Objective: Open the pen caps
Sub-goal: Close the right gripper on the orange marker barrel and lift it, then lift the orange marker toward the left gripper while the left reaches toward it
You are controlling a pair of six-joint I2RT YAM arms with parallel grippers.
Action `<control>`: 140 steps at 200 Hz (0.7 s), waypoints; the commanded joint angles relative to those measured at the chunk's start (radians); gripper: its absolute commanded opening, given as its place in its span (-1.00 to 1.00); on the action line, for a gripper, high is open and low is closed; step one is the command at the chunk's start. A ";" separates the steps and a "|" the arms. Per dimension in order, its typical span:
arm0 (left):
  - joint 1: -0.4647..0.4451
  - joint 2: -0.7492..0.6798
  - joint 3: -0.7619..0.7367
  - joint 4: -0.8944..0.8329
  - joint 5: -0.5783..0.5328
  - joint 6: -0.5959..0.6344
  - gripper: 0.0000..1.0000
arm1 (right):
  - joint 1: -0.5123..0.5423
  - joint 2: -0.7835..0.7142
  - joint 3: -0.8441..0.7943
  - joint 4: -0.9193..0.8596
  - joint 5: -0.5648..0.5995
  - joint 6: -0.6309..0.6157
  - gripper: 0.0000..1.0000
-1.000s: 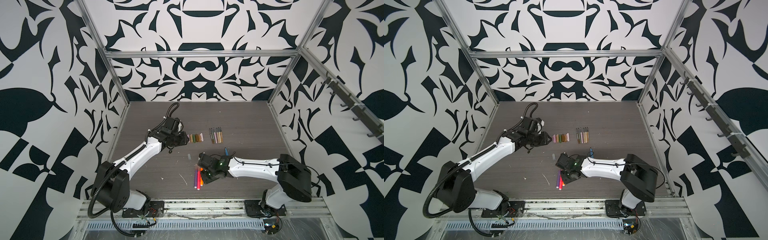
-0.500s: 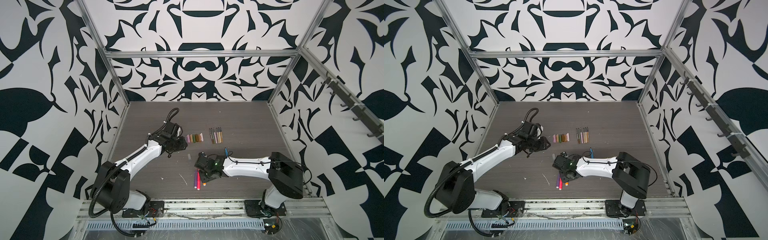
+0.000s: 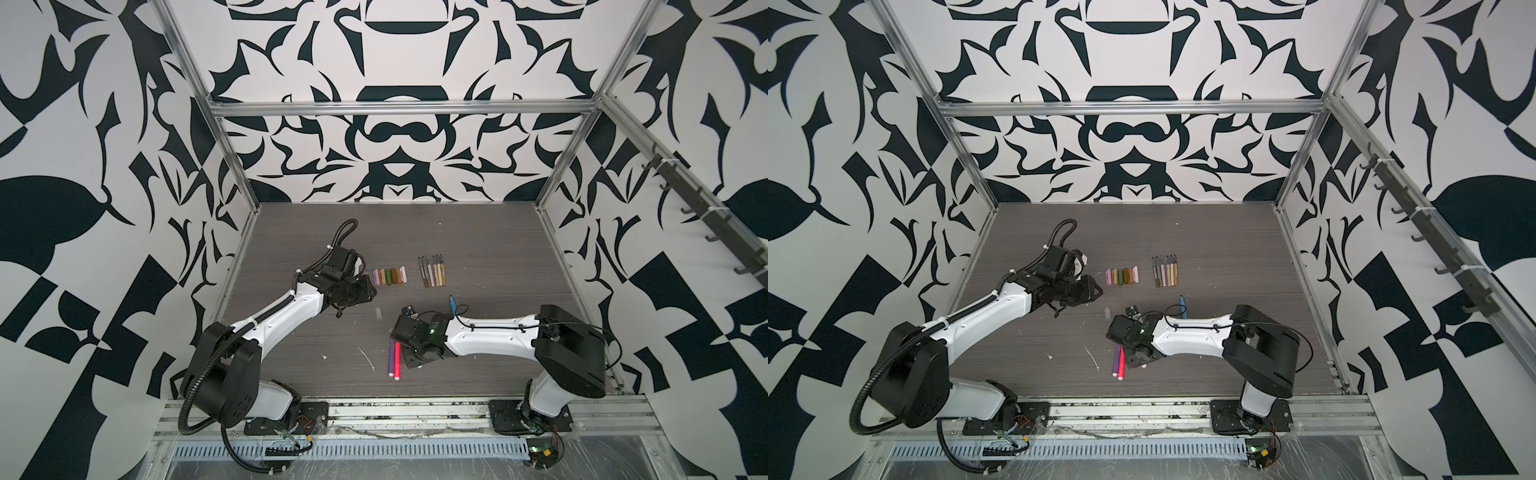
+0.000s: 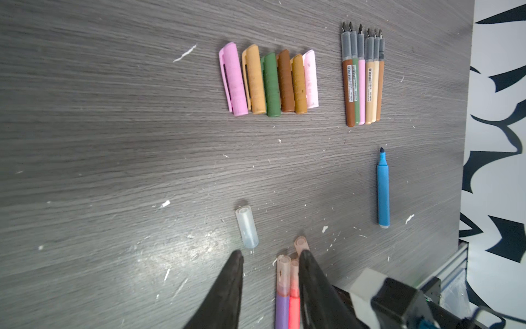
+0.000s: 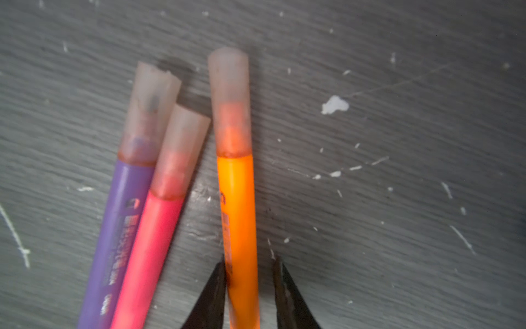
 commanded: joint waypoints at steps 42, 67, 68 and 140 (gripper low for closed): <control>-0.035 0.018 -0.036 0.090 0.056 -0.074 -0.26 | -0.046 -0.125 -0.038 -0.047 0.048 -0.039 -0.85; -0.076 0.044 -0.042 0.173 0.106 -0.134 -0.22 | -0.107 -0.245 -0.096 0.047 -0.068 -0.106 -0.88; -0.077 0.045 -0.041 0.177 0.110 -0.136 -0.22 | -0.110 -0.249 -0.100 0.051 -0.076 -0.107 -0.88; -0.178 0.173 0.004 0.387 0.261 -0.298 -0.17 | -0.215 -0.390 -0.136 0.127 -0.272 -0.128 -1.00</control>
